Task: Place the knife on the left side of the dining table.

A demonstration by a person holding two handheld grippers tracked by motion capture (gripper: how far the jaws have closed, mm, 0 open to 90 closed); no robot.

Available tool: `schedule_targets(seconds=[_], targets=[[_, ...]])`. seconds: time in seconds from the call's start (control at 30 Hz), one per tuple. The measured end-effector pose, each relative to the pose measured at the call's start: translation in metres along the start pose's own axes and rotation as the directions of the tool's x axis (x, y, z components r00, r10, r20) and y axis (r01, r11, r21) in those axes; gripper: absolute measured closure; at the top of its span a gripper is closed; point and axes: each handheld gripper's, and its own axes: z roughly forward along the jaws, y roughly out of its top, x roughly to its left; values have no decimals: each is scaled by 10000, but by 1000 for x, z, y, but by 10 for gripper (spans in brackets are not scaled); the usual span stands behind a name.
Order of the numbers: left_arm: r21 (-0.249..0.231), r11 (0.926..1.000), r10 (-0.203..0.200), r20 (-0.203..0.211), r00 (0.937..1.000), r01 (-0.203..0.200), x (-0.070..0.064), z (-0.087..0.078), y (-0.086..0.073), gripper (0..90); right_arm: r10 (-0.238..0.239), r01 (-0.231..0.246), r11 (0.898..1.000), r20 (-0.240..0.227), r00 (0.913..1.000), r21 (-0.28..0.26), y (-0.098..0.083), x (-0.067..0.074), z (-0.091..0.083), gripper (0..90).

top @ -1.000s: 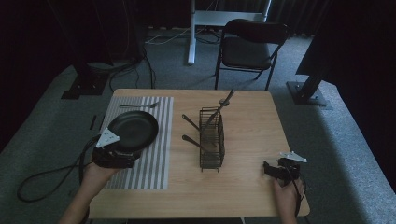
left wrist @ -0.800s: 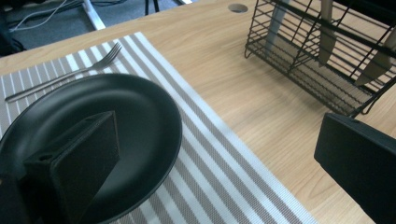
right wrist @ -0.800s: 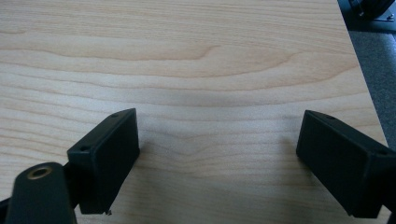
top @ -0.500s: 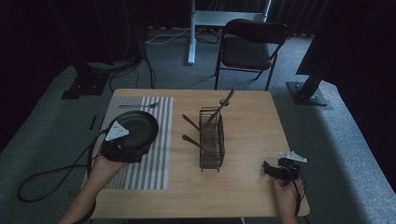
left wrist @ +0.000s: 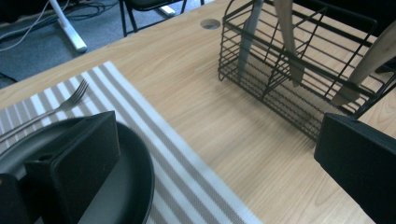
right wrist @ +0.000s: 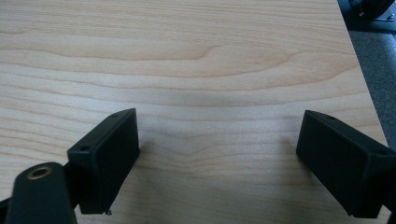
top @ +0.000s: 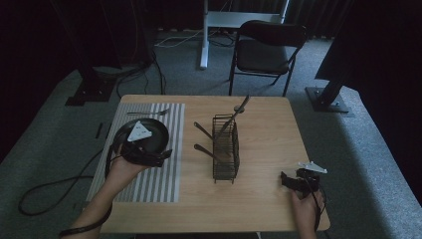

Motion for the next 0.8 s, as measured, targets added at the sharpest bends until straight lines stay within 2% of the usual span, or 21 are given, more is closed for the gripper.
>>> schedule_targets(seconds=[0.33, 0.5, 0.57, 0.8], targets=[[47, 9996, 273, 233, 9994, -274, -7, 13, 18, 5, -22, 22, 10000, 2, 10000, -11, 0, 0, 0, 122], [17, 9998, 203, 335, 9992, -204, -8, 18, 25, 5, -24, 24, 10000, 1, 10000, 0, 0, 0, 0, 122], [1, 9997, 260, 436, 9987, -260, -9, 22, 33, 6, -17, 17, 10000, 3, 10000, -13, 0, 0, 0, 123], [-45, 9995, 325, 386, 9987, -323, -10, 30, 48, 16, -19, 19, 10000, 4, 10000, -12, 0, 0, 0, 123]])
